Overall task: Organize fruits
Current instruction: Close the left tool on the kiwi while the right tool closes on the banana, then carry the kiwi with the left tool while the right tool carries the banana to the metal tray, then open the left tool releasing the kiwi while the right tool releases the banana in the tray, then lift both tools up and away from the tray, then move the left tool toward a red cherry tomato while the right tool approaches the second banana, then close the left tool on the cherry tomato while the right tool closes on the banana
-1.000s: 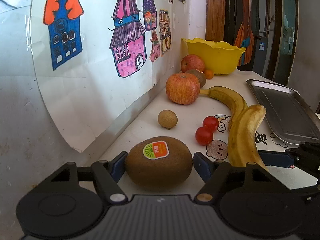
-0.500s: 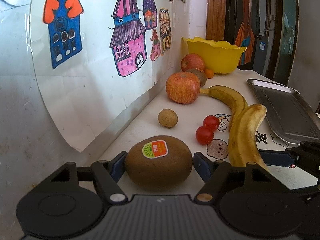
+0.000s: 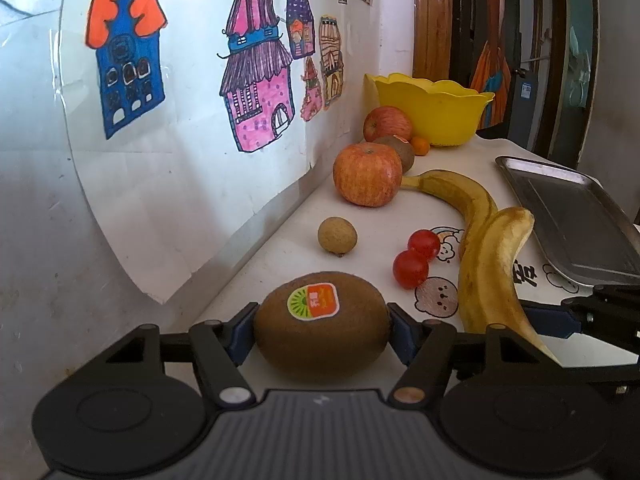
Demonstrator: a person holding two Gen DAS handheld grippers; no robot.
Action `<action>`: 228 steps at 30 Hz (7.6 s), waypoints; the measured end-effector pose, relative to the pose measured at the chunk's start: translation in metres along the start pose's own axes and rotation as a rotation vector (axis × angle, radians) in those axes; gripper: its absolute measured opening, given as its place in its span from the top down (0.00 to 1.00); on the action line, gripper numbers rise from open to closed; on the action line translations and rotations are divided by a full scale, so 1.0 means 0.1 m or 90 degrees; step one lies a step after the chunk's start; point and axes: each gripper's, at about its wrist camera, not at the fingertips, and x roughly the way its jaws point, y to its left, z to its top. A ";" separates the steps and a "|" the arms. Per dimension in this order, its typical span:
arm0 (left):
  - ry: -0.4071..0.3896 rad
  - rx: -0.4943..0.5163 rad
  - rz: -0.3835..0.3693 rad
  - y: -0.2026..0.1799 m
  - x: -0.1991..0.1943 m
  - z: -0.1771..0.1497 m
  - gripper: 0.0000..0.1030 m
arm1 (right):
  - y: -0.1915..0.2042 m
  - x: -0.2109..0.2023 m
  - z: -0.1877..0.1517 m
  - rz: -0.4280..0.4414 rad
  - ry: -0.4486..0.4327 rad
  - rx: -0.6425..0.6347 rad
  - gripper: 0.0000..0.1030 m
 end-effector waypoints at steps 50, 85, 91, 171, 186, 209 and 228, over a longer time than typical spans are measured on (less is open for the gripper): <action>-0.051 0.030 -0.105 -1.26 -0.23 0.41 0.32 | -1.22 -1.03 -0.17 -0.048 -0.123 0.107 0.62; 0.004 0.069 -0.138 -2.02 0.61 0.51 0.32 | -2.10 -0.55 -0.29 -0.095 -0.029 0.178 0.61; 0.001 0.080 -0.137 -2.04 0.61 0.49 0.31 | -2.09 -0.54 -0.29 -0.099 -0.026 0.175 0.60; -0.141 0.011 -0.018 0.08 -0.66 0.29 0.00 | -0.67 -0.60 1.00 -0.032 -0.102 0.096 0.01; -0.058 0.039 -0.021 -0.20 0.13 0.21 0.01 | -0.97 0.45 0.72 -0.011 -0.021 0.071 0.08; 0.001 0.068 -0.045 -0.33 0.41 0.24 0.30 | -1.00 0.98 0.78 -0.042 0.039 0.058 0.39; 0.008 0.059 -0.074 -0.29 0.37 0.23 0.73 | -0.93 0.87 0.71 -0.075 0.042 0.054 0.48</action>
